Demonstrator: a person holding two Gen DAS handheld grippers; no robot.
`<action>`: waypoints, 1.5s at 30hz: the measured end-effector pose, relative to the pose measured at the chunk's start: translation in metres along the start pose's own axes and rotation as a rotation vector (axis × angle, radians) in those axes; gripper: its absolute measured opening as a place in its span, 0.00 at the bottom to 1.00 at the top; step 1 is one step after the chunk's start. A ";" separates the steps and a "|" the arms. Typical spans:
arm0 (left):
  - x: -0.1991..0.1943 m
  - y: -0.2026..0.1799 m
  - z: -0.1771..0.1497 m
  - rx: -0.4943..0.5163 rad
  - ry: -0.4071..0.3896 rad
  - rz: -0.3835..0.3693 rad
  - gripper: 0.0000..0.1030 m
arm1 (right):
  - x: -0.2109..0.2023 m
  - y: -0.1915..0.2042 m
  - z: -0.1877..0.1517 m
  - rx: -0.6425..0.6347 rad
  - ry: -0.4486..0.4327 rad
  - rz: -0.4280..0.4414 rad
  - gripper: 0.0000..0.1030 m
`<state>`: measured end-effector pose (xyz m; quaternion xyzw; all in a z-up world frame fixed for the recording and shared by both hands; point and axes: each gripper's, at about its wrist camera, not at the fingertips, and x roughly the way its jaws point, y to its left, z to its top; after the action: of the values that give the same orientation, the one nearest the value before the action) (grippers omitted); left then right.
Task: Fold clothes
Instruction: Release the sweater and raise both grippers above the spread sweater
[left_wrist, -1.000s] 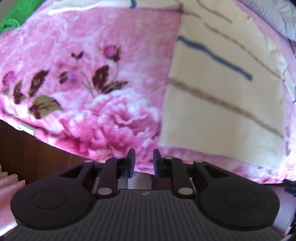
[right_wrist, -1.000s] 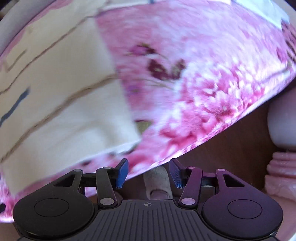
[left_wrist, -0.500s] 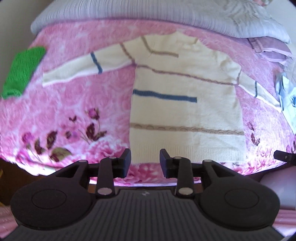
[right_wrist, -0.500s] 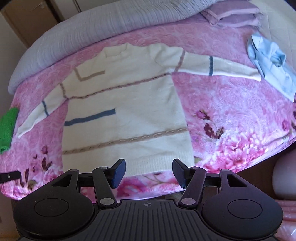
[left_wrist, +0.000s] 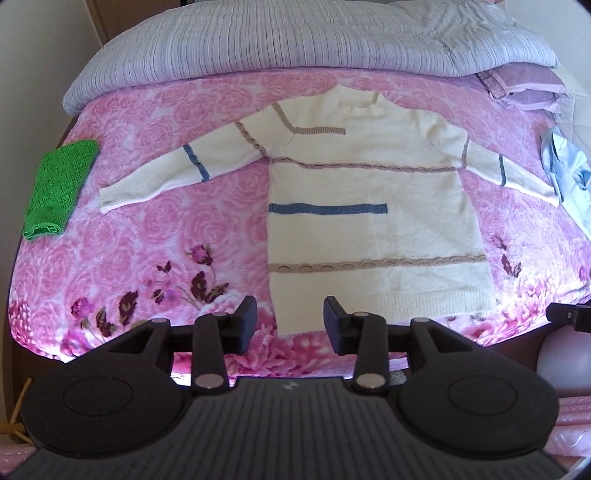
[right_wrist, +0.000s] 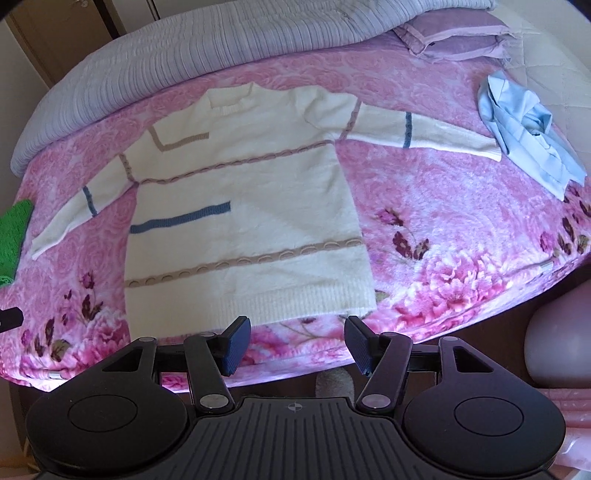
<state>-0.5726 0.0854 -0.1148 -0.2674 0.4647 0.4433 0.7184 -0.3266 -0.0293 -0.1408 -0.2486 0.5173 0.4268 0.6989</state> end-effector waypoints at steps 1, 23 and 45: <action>0.001 0.000 -0.002 0.004 0.005 0.000 0.36 | 0.001 -0.001 -0.003 0.004 0.009 -0.005 0.58; -0.004 0.018 -0.018 0.030 0.010 0.003 0.37 | -0.004 0.052 -0.024 -0.054 0.035 0.006 0.58; 0.041 0.019 0.022 -0.099 0.066 -0.018 0.37 | 0.035 0.058 0.029 -0.128 0.072 0.052 0.58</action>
<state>-0.5728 0.1279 -0.1417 -0.3211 0.4633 0.4503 0.6924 -0.3579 0.0350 -0.1580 -0.2944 0.5201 0.4676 0.6513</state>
